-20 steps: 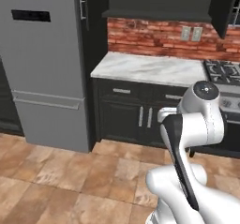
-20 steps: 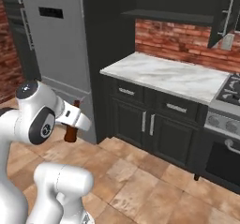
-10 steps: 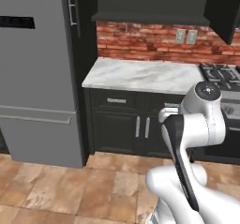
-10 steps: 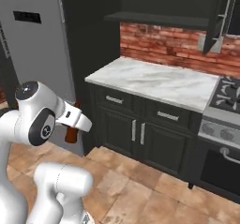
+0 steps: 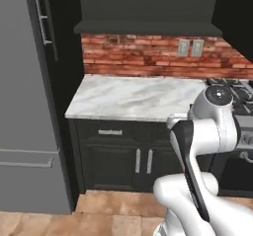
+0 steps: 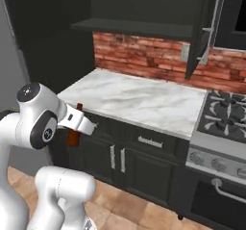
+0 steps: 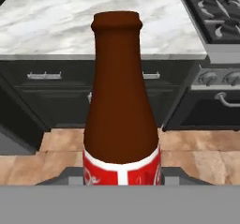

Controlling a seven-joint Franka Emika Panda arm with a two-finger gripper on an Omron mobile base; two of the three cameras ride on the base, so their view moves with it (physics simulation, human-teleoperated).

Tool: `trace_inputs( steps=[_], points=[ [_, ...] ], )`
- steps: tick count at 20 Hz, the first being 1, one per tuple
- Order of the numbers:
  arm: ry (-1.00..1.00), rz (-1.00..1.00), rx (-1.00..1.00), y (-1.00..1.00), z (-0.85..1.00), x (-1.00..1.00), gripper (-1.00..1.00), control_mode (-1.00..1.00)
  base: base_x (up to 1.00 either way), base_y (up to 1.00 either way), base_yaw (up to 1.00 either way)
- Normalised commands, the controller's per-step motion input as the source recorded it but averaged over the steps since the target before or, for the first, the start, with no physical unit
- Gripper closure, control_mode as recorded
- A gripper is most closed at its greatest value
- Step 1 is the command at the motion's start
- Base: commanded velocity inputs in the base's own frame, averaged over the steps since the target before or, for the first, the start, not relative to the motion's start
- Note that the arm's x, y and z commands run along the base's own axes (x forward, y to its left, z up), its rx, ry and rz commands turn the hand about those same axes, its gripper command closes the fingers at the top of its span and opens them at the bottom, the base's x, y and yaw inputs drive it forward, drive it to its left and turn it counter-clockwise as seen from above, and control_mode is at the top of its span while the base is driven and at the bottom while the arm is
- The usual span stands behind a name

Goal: Pick the bottled drink from the counter and place it in the open cabinet.

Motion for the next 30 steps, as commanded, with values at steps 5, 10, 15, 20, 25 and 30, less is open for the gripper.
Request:
trace_inputs(
  steps=[5, 10, 15, 20, 25, 30],
  points=[
    [0.0, 0.0, 0.0, 0.0, 0.0, 0.0, 1.0, 1.0, 0.57, 0.01, -0.41],
    [0.0, 0.0, 0.0, 0.0, 0.0, 0.0, 1.0, 1.0, 0.29, 0.14, -0.43],
    [0.0, 0.0, 0.0, 0.0, 0.0, 0.0, 1.0, 1.0, 0.33, 0.33, -0.35],
    [0.0, 0.0, 0.0, 0.0, 0.0, 0.0, 1.0, 1.0, 0.48, 0.38, -0.22],
    [0.0, 0.0, 0.0, 0.0, 0.0, 0.0, 1.0, 1.0, 0.42, 0.29, -0.04],
    [0.0, 0.0, 0.0, 0.0, 0.0, 0.0, 1.0, 1.0, 0.73, 0.24, 0.0]
  ],
)
